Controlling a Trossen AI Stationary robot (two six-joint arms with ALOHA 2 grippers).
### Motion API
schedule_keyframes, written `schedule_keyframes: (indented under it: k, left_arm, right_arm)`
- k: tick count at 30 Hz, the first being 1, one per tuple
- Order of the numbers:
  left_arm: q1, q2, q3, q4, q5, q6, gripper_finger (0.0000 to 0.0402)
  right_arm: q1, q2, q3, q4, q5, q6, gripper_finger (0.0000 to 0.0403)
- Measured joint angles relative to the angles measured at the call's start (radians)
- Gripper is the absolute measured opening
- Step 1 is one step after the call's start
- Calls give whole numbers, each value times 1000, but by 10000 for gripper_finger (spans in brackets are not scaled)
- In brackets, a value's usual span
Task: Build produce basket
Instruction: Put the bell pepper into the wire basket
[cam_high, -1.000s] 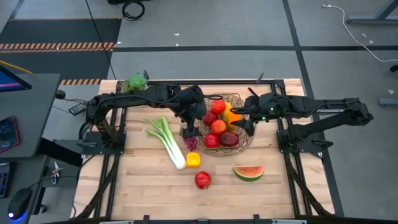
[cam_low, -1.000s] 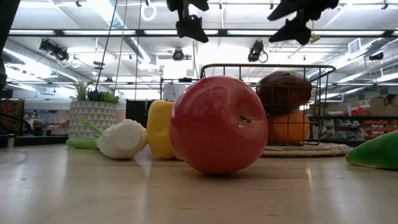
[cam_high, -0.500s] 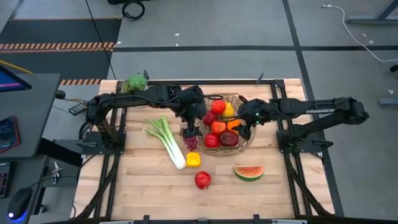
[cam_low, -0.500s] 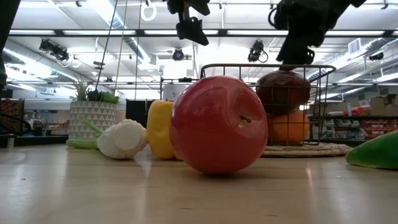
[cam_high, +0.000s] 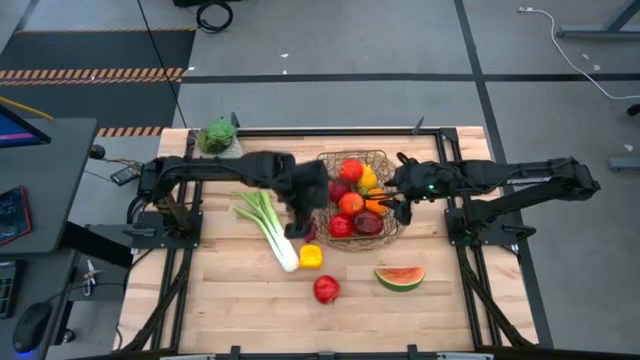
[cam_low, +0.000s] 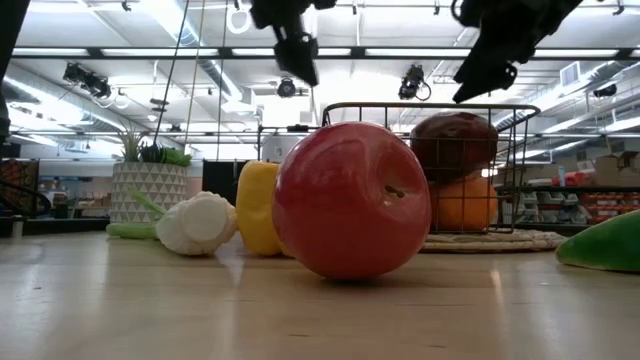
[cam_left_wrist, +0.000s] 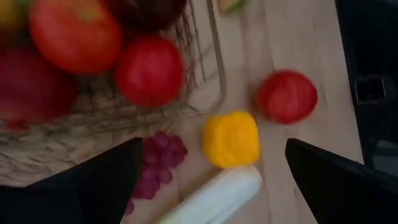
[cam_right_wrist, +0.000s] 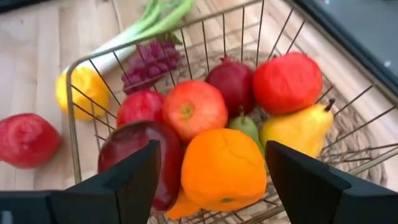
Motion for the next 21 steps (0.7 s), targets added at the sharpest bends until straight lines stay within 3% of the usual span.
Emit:
schedule_keyframes:
  k: [12,21]
  left_arm:
    - [-114,-3,-161,75,-72,-32,400]
    - [-248,-15,-175,87,-347,-162,400]
  right_arm:
    - [141,-101,-24,15,147,22,291]
    - [188,-126,-24,11,211,27,291]
